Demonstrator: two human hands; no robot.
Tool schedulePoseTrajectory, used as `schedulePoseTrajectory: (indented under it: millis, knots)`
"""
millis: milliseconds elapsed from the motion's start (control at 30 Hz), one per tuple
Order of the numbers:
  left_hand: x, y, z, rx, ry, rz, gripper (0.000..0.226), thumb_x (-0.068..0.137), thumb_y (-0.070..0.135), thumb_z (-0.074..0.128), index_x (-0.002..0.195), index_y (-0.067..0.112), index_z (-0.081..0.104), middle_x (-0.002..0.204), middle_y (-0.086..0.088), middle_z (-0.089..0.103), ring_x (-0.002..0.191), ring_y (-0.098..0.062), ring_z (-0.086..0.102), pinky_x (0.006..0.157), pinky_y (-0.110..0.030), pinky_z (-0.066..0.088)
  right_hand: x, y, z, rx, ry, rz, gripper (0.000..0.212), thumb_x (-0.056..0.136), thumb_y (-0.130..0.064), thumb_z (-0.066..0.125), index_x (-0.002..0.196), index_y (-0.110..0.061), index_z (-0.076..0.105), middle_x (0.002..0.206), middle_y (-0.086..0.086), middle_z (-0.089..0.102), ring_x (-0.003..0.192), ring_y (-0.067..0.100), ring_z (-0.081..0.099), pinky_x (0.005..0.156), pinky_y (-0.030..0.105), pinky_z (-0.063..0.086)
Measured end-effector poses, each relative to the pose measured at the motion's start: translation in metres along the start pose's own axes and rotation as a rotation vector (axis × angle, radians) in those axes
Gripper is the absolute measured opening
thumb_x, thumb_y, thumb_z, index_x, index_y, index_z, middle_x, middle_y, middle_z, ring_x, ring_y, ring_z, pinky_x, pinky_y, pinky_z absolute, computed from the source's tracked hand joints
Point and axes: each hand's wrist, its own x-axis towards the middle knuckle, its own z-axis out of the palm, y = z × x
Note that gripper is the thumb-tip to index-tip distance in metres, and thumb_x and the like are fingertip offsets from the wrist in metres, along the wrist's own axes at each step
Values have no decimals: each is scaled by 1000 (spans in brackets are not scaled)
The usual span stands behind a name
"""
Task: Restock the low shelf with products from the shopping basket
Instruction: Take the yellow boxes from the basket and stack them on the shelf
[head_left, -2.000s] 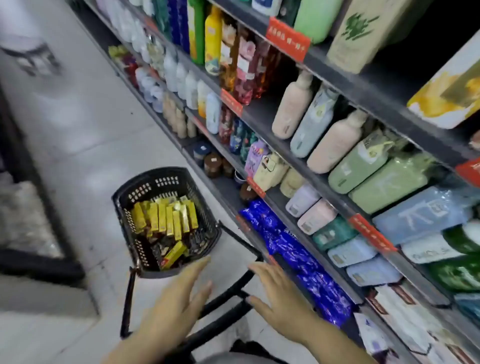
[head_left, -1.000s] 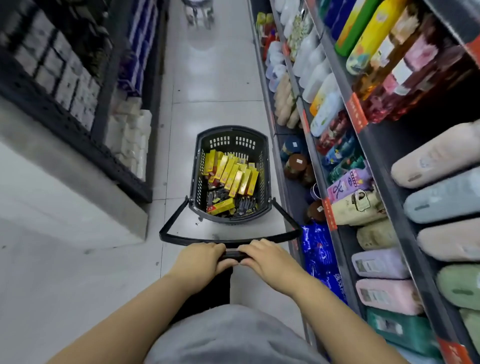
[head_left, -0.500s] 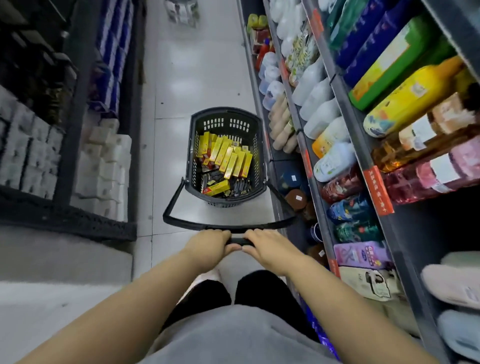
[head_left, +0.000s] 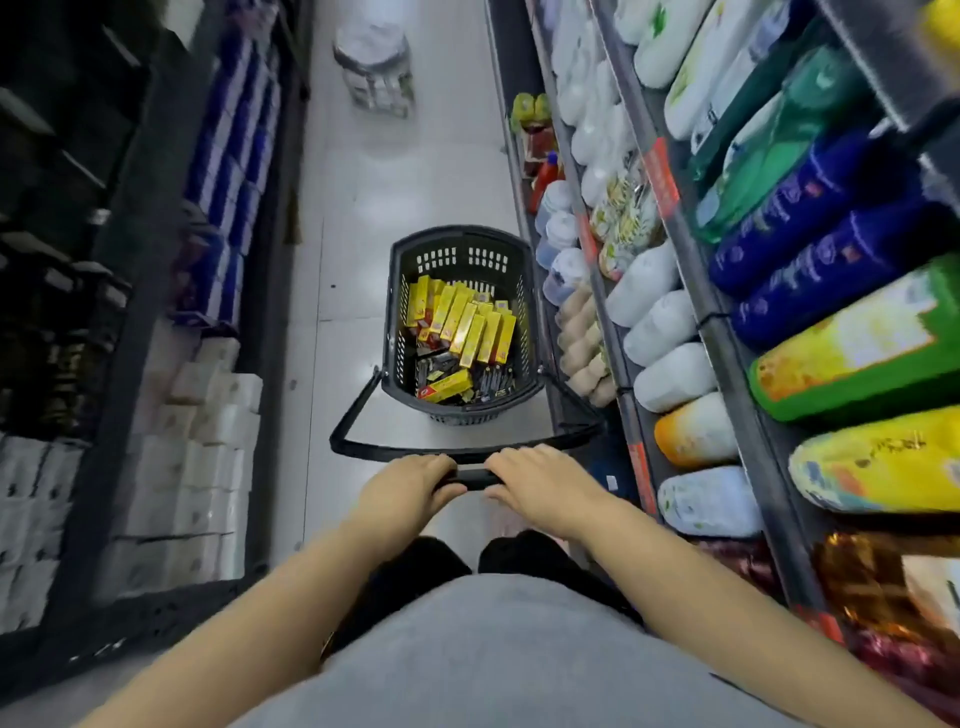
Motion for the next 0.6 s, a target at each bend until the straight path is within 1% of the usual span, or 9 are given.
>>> schedulePoseTrajectory:
  millis: [67,100,167,200,267,367,500,600]
  knots:
    - [40,-3,-20,-13,-17,-30,31,95,40,47,105,13,58,103,-4,64,94,-23,56,73,-31,38,28,26,-22,21,8,13,32,99,-39,37,111,-13,48,110,6,57,101,29,55,69,36,32]
    - [60,-5,-29,-21,-36,-48,31,95,39,47,105,12,58,105,-5,64,96,-24,56,74,-32,38,41,38,-31,28,12,21,32,99,-39,37,113,-12,48,111,6,57,101,29,55,69,36,32]
    - [98,-12,-45,-36,-57,-78,30,95,39,47,104,12,57,106,-6,63,96,-25,55,72,-32,36,68,60,-46,26,14,21,34,99,-37,36,120,-13,46,115,7,55,103,29,54,73,39,36]
    - [115,-18,-53,-33,-55,-79,29,95,38,47,102,12,57,105,-6,63,95,-25,55,68,-30,32,82,70,-53,16,13,20,34,99,-37,36,122,-13,45,116,7,54,103,30,54,76,40,37]
    - [151,-31,-68,-22,-28,-65,28,95,39,47,98,13,56,101,-5,63,92,-24,54,63,-29,24,112,93,-65,1,25,24,34,99,-36,35,123,-14,45,115,7,52,103,31,53,74,39,35]
    - [202,-54,-91,12,-16,-32,28,94,41,46,96,14,55,99,-4,63,92,-25,55,63,-30,25,159,125,-87,-15,36,31,32,99,-37,35,121,-15,45,113,6,52,100,31,54,70,39,31]
    - [272,-91,-129,25,25,-24,31,93,44,46,95,15,55,97,-4,63,92,-24,55,63,-30,26,227,160,-124,-8,25,75,33,98,-38,36,121,-16,46,112,5,53,99,29,54,74,39,36]
    - [319,-119,-171,11,-23,-18,27,95,43,45,88,17,48,98,-5,61,90,-21,52,62,-28,23,278,172,-159,78,-9,163,33,99,-37,36,122,-15,45,115,6,53,104,29,51,80,40,38]
